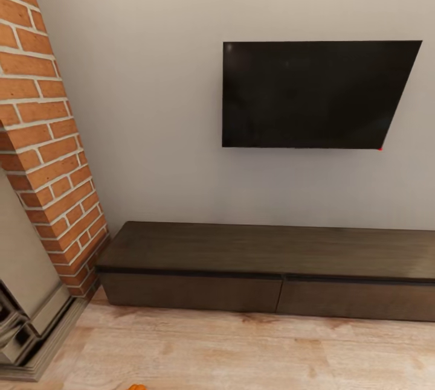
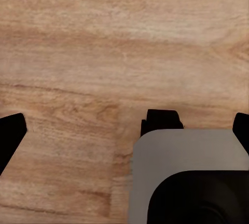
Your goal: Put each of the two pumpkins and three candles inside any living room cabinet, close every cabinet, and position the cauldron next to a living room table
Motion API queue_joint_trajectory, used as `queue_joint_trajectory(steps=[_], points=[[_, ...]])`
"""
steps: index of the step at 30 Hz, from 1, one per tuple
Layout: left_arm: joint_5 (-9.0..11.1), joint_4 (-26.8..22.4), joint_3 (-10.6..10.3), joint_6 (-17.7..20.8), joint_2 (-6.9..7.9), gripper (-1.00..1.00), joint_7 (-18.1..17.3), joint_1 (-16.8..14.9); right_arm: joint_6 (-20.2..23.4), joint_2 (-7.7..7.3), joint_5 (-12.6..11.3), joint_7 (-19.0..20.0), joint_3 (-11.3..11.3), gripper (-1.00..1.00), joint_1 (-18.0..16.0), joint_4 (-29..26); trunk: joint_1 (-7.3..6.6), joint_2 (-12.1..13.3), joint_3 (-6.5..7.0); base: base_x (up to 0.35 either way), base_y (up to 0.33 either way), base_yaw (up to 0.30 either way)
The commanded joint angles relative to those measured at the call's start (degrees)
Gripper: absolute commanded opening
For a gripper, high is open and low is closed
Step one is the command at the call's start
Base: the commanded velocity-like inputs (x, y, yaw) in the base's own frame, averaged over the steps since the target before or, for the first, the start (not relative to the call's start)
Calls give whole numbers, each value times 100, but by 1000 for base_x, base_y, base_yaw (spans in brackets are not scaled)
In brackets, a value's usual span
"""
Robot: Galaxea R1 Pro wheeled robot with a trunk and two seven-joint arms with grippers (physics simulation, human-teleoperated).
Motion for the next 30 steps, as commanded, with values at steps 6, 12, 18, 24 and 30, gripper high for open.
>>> queue_joint_trajectory(steps=[6,12,18,24,30], points=[[57,3,-46,-14,1,100,-17,-3,-22,-10,-51,-43,42,100,-8,18,-1,-3,-5,0,232,0],[60,3,-46,-14,1,100,-17,-3,-21,-24,-70,-28,40,100,-8,18,-1,-3,-5,0,86,0],[-25,134,63,180,-24,100,-212,-199,175,172,-23,-221,48,100,-204,-179,-1,-3,-5,0,0,0],[61,122,-54,177,-12,100,-81,-396,238,165,-26,-91,42,100,-399,-49,-1,-3,-5,0,0,0],[46,120,-76,-15,-21,100,-9,-281,44,95,-41,-44,35,100,-355,28,-1,-3,-5,0,0,0]])
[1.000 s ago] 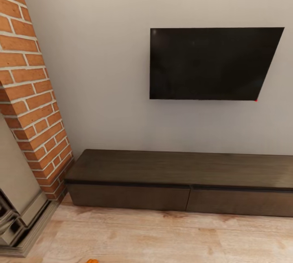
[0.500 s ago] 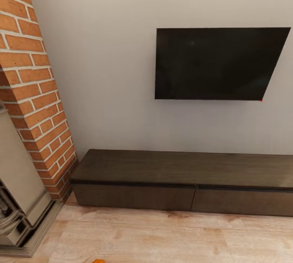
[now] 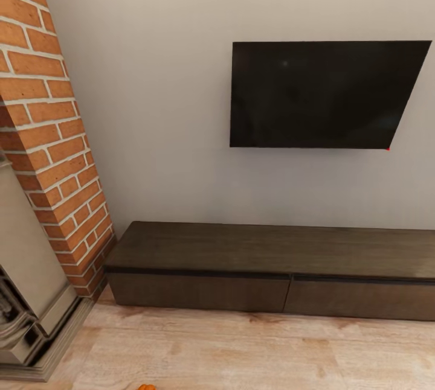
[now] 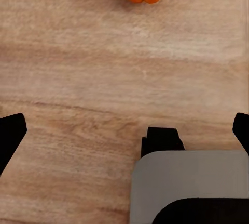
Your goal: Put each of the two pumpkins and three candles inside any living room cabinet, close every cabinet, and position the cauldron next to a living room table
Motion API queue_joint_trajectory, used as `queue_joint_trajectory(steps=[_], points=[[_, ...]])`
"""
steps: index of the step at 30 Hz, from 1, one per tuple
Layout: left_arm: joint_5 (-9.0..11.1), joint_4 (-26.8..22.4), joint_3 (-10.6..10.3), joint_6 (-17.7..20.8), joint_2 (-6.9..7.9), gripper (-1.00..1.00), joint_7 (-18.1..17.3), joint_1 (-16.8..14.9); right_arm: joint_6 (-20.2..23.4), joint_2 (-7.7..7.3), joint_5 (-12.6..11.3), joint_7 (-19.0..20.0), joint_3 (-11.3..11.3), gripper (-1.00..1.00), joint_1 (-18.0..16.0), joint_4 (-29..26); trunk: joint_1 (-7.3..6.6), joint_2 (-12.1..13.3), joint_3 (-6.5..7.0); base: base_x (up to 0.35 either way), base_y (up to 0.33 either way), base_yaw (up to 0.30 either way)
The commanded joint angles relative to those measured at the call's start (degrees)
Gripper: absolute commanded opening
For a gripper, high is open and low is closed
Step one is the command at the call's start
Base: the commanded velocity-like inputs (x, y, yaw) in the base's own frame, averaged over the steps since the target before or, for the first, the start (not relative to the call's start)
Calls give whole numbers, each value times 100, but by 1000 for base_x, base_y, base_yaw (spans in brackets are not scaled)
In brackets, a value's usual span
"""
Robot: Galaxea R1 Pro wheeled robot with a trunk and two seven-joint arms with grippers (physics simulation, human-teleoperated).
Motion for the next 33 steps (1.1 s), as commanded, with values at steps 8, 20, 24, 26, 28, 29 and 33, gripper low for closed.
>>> queue_joint_trajectory(steps=[8,20,24,26,28,29,33], points=[[102,26,-28,-116,-192,100,-9,19,-175,26,-60,-1,52,100,-1,22,-1,-3,-5,0,0,0],[353,-255,79,240,61,100,62,15,71,66,-94,-2,16,100,-2,7,-1,-3,-5,0,0,0],[483,-384,208,368,190,100,191,12,86,64,-95,-2,20,100,-2,7,-1,-3,-5,0,0,0],[547,-448,277,432,254,100,255,-10,89,60,-90,-2,24,100,-2,7,-1,-3,-5,0,0,0],[693,-3695,375,4166,863,100,552,-49,90,62,-89,-2,25,100,-2,7,-1,-3,-5,0,0,0],[705,-3853,424,4477,875,100,583,-158,90,64,-83,-2,28,100,-2,7,-1,-3,-5,0,0,0],[723,-3330,488,4971,689,100,628,-904,91,53,-77,-2,28,100,-2,6,-1,-3,-5,0,0,0]])
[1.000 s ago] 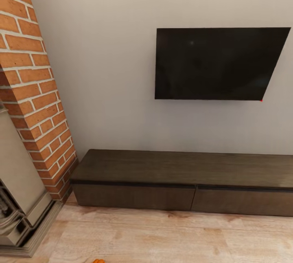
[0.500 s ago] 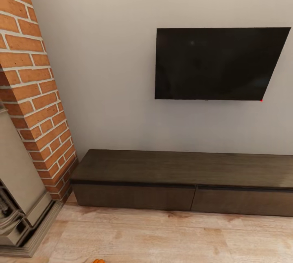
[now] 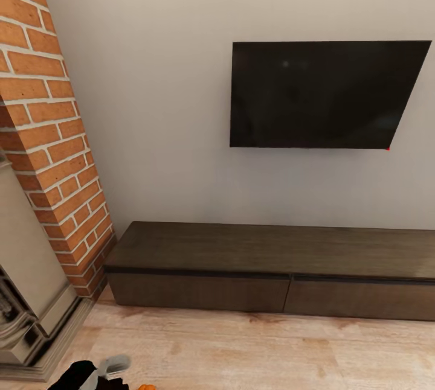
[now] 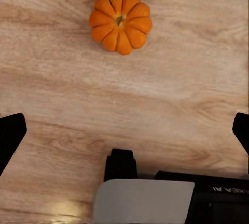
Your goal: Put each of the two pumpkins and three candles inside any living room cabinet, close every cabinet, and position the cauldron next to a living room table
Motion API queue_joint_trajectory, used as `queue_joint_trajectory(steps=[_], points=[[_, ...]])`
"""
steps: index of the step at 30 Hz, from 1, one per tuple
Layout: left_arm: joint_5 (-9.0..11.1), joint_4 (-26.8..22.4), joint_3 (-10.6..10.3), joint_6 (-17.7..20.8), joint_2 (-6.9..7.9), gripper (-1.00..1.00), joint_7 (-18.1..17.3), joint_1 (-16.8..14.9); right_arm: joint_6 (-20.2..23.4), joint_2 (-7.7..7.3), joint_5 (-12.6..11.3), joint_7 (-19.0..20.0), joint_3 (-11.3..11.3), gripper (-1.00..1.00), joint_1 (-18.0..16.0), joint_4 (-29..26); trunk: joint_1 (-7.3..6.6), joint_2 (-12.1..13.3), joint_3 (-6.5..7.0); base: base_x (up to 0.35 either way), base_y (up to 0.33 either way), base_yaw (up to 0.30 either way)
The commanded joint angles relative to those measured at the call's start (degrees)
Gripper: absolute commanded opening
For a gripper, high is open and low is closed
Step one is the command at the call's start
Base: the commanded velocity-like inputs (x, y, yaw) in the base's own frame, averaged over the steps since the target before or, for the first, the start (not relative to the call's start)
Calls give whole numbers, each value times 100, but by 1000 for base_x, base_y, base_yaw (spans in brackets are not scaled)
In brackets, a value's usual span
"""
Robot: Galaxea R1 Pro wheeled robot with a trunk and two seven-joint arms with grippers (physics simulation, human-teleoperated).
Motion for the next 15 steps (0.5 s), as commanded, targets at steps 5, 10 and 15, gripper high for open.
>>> queue_joint_trajectory(steps=[5,10,15], points=[[29,1213,-23,6,-267,100,54,-882,-28,-14,-53,1,44,100,-7,17,-1,-3,-6,0,0,0],[-2,1410,-22,-22,-402,100,51,-1170,-39,-19,-50,1,36,100,-7,17,-1,-3,-6,0,0,0],[-179,1389,-50,-168,-508,100,-69,-1218,-34,-13,-127,-2,-39,100,-7,12,-1,-3,-6,0,0,0]])
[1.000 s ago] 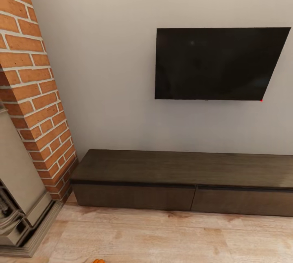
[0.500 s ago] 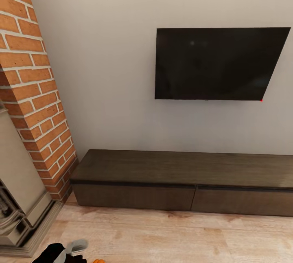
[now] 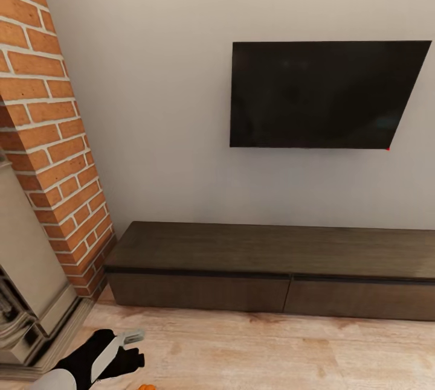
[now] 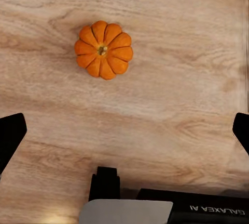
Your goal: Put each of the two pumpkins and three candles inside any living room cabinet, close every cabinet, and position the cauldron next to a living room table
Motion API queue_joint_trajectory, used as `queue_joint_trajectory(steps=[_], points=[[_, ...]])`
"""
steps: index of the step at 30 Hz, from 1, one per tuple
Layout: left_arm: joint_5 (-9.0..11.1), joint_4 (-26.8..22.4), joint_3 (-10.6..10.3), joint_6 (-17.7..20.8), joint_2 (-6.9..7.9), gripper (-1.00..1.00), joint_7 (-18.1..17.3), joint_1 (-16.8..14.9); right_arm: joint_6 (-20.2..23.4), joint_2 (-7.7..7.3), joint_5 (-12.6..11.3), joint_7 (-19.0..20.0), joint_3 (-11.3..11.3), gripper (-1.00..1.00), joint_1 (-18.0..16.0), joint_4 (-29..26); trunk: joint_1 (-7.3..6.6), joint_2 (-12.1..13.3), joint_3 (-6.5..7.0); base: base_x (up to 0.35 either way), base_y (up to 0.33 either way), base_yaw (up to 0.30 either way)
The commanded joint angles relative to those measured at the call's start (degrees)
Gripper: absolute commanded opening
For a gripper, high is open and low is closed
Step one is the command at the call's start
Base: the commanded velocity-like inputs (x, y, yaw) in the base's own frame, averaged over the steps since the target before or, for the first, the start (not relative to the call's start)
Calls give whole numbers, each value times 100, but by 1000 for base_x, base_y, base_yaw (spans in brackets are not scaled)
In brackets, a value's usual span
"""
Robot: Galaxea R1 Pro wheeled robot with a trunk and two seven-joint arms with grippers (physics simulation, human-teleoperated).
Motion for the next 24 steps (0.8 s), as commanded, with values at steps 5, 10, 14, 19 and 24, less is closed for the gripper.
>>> queue_joint_trajectory(steps=[5,10,14,19,24], points=[[-219,-89,-56,-250,77,100,-425,-11,19,-3,-330,-89,-69,100,-14,-145,0,-3,-6,0,0,0],[-308,-327,-47,-334,273,100,-751,-11,248,-62,-413,-206,-90,100,-15,-353,0,-3,-6,0,0,0],[-332,-408,-47,-348,311,100,-803,-13,444,-157,-430,-230,-93,100,-16,-512,0,-3,-6,0,0,0],[-356,-433,-54,-358,319,100,-820,-13,638,-233,-427,-274,-94,100,-23,-774,0,-3,-6,0,0,0],[-412,-431,-61,-363,299,100,-816,-13,1534,-248,-219,-740,-94,100,-82,-1705,109,-203,-96,0,0,0]])
